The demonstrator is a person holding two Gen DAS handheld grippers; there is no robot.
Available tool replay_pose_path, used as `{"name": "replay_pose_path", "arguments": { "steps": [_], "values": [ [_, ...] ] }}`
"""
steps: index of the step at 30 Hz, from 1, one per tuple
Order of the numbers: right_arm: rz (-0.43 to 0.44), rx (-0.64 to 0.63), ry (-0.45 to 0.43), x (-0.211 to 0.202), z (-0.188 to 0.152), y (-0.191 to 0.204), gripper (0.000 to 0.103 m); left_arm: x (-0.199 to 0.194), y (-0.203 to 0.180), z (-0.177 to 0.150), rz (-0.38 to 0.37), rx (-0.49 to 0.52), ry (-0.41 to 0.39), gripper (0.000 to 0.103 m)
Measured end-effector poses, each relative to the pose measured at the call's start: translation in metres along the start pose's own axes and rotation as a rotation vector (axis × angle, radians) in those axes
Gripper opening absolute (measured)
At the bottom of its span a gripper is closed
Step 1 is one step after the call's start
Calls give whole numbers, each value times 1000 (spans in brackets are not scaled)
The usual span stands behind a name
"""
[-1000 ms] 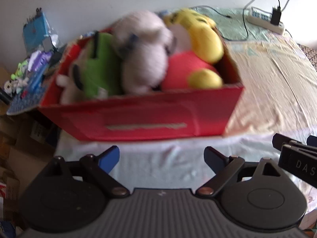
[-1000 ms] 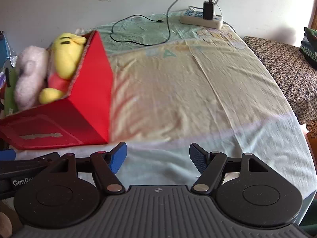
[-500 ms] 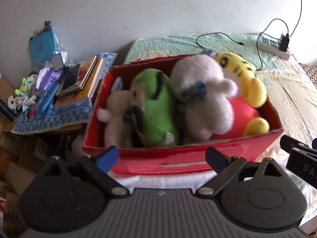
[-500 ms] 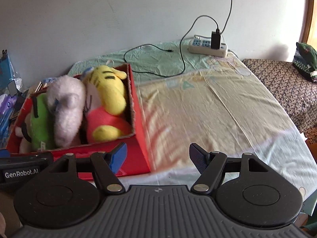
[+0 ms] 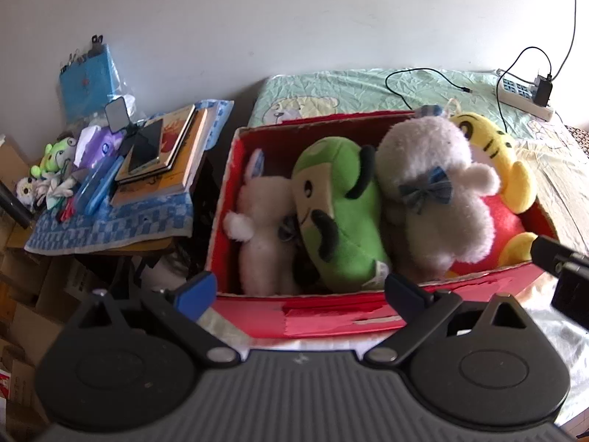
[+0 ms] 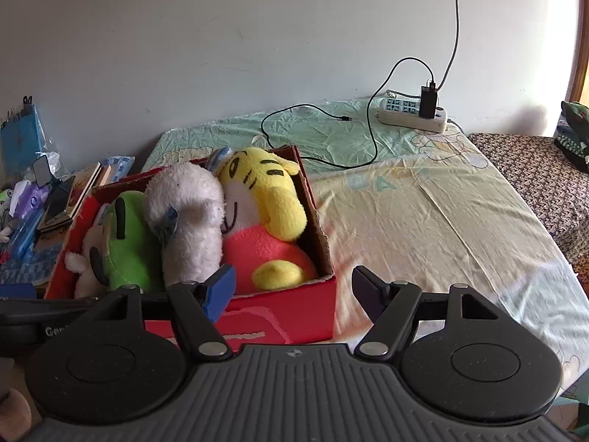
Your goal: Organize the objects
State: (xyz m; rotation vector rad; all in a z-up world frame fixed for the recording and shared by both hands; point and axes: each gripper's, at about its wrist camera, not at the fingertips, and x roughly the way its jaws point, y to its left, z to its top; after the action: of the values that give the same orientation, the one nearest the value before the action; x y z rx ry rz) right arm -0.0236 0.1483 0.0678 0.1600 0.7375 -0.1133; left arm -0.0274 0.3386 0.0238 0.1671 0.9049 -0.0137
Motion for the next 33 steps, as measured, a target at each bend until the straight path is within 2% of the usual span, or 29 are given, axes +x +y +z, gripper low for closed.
{"name": "replay_pose_path", "arguments": {
  "steps": [13,16,33],
  "values": [
    [59,-30,-1,4,16,13,72,3,13,8,36,-31,17,99],
    [85,-43,-6,2,18,13,72,3,15,11,10,-48,28,99],
    [72,-12,-9,-1,14,-1,72,3,5,4,10,-44,51,99]
  ]
}}
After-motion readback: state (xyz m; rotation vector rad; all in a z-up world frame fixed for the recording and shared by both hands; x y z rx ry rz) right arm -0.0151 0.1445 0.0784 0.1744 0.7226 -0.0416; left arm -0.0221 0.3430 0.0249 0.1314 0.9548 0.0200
